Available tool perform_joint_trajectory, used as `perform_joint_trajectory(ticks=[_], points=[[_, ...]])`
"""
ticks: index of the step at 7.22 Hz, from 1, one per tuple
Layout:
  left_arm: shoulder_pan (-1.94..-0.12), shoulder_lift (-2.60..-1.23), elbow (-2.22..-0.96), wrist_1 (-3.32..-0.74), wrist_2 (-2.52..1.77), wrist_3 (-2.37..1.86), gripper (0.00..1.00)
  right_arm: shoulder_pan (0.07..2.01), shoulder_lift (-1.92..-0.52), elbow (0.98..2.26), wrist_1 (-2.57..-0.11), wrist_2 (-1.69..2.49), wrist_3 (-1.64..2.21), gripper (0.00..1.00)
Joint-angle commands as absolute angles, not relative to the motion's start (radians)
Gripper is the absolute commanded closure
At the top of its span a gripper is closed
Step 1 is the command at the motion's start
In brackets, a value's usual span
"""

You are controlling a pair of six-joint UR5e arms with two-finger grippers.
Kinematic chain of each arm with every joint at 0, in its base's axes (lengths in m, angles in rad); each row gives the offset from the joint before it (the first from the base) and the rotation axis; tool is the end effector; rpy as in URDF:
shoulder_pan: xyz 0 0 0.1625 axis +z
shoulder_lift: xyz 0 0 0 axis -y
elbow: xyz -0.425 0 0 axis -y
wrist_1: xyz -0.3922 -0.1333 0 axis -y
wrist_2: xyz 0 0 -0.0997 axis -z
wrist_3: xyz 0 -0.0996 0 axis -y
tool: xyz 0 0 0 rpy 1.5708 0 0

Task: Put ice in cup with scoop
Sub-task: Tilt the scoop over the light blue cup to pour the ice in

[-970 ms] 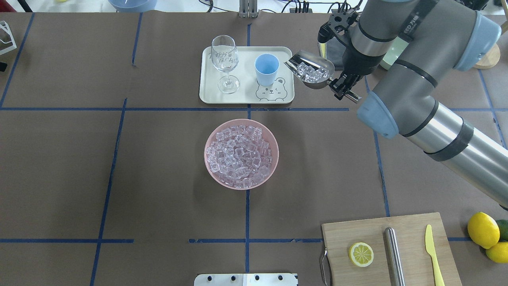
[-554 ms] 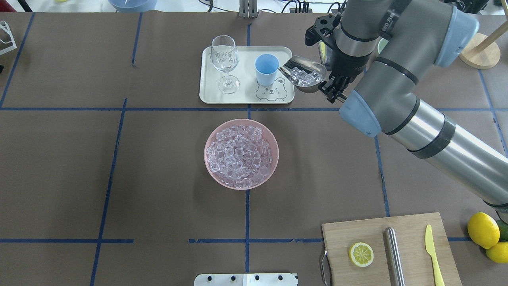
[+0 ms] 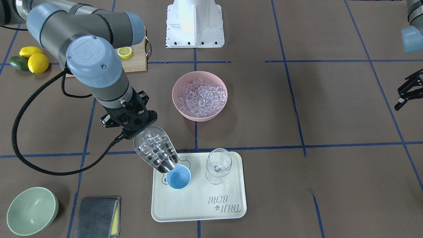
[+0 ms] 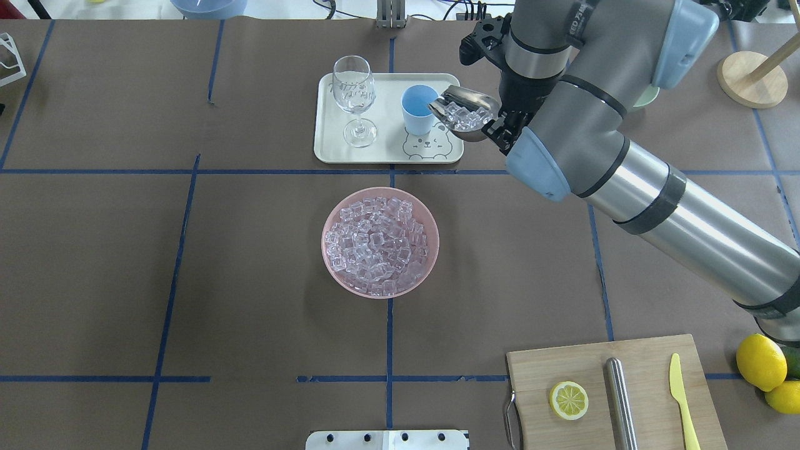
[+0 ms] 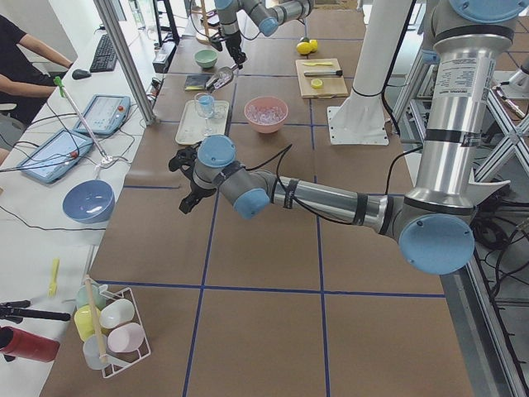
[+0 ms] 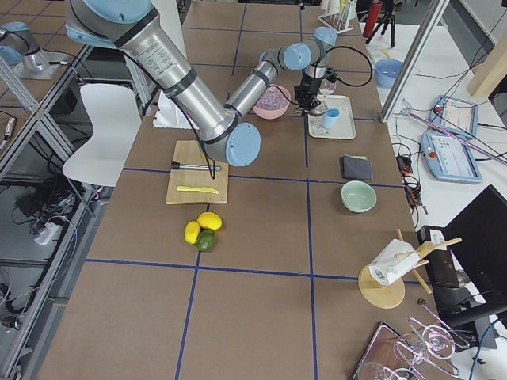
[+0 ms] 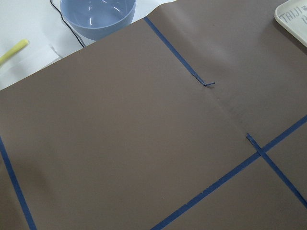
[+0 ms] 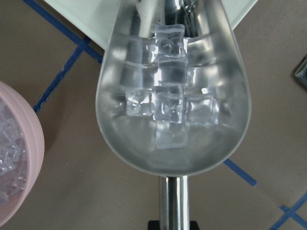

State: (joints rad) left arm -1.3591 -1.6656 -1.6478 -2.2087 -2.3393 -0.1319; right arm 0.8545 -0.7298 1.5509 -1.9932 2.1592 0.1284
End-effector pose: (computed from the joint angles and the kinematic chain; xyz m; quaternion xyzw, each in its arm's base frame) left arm 0.0524 -0.5485 0.4957 0.3009 0.4019 0.1815 0.8456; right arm -0.4061 -0.5853 0.1965 0.0564 -0.3369 -0.3268 0.8812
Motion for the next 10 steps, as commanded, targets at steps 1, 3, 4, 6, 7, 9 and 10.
perform_joint_trajectory(ticks=[1,3,4,6,7,9,10], points=[[-1.359,-1.666,-1.647,-2.209,-2.339,-0.13,0.0,0.854,-0.663,1.49,-2.063,2.16,0.127,1.0],[-1.358,-1.666,-1.647,-2.209,-2.339,-0.13,0.0,0.854,-0.638,1.486,-2.143,2.16,0.127,1.0],[-1.358,-1.666,-1.649,-2.209,-2.339,-0.13,0.0,0.853,-0.623,1.486,-2.17,2.16,0.127,1.0],[-1.358,-1.667,-1.647,-2.209,-2.339,-0.132,0.0,0.853,-0.606,1.48,-2.19,2.16,0.127,1.0],[-1.359,-1.666,-1.649,-2.209,-2.339,-0.13,0.0,0.851,-0.589,1.459,-2.209,2.16,0.127,1.0],[-1.358,-1.667,-1.649,-2.209,-2.339,-0.13,0.0,0.851,-0.583,1.448,-2.21,2.16,0.127,1.0],[-1.358,-1.667,-1.649,-2.209,-2.339,-0.132,0.0,0.851,-0.584,1.447,-2.212,2.16,0.127,1.0]])
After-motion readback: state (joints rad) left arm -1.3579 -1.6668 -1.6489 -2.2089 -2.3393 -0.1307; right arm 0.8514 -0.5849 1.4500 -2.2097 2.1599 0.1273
